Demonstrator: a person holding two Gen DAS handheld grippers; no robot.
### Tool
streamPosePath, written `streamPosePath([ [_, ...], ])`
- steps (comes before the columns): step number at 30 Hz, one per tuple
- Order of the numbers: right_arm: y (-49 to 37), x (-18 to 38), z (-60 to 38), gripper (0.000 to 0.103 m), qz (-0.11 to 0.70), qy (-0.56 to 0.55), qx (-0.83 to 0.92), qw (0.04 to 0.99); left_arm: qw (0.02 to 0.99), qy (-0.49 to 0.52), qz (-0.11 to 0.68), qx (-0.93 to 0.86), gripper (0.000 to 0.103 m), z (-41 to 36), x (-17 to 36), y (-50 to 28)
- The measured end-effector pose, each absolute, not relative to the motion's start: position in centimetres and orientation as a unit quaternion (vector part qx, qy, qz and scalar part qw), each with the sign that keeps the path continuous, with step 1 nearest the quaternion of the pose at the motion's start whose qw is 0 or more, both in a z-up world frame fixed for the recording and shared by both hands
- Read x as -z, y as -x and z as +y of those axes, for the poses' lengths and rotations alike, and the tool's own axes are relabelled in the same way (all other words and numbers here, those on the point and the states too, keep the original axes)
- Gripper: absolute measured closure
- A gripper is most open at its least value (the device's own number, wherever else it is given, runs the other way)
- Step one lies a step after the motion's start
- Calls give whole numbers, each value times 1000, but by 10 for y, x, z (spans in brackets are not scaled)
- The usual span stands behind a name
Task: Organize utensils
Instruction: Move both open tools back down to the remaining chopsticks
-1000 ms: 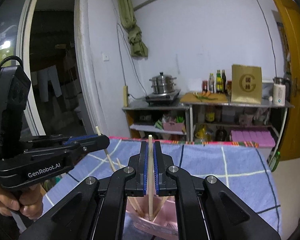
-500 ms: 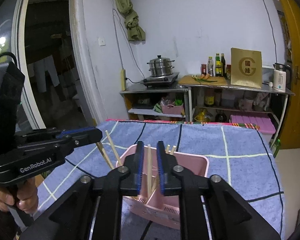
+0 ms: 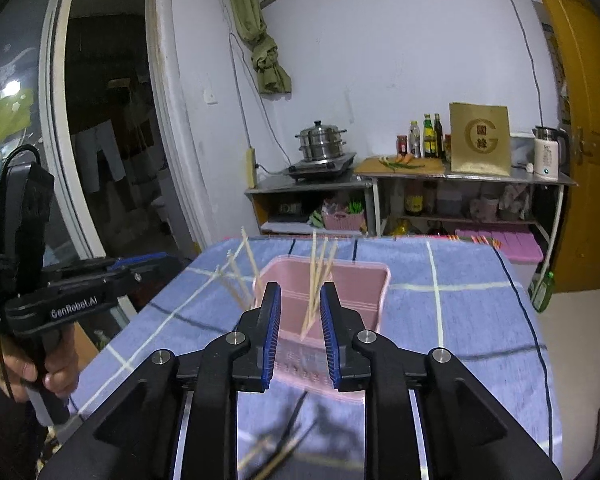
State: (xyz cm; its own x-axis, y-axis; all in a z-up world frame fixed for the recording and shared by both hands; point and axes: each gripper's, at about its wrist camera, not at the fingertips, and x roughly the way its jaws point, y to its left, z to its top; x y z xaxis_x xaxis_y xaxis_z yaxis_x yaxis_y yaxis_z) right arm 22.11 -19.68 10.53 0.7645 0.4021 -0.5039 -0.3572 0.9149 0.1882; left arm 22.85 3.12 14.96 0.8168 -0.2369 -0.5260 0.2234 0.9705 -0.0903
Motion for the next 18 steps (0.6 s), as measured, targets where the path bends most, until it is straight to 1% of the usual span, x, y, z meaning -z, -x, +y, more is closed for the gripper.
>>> streamPosePath([
  [4,-201,-81,-198,82,312,-33,-189,930,947,10,293,131,91,25,-125,-205],
  [10,-181,-40,-199,82,365,-38,-179,913,928,12,342,147,91,14,-69,-183],
  [18,-165,-15,-199,82,396,-51,-180,899,905,20,395,155,91,9,-20,-176],
])
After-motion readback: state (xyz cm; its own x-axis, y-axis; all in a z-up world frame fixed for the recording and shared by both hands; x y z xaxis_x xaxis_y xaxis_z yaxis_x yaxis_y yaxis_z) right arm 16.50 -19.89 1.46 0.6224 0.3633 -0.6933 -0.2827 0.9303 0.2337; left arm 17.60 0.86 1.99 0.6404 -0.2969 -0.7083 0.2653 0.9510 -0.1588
